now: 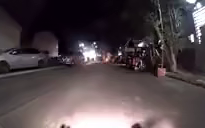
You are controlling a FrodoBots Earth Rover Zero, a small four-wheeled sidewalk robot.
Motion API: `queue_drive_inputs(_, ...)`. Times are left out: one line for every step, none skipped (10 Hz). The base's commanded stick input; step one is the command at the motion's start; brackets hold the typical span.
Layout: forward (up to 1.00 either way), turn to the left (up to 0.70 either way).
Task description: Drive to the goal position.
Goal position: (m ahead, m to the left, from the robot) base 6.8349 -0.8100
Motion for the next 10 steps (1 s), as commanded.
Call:
queue_drive_inputs(1.00,0.00)
queue_drive_inputs(1.00,0.00)
queue_drive_inputs(1.00,0.00)
queue_drive_inputs(1.00,0.00)
queue_drive_inputs(1.00,0.00)
queue_drive_inputs(1.00,0.00)
queue_drive_inputs(1.00,0.00)
queue_drive_inputs(1.00,0.00)
queue_drive_inputs(1.00,0.00)
queue_drive_inputs(1.00,0.00)
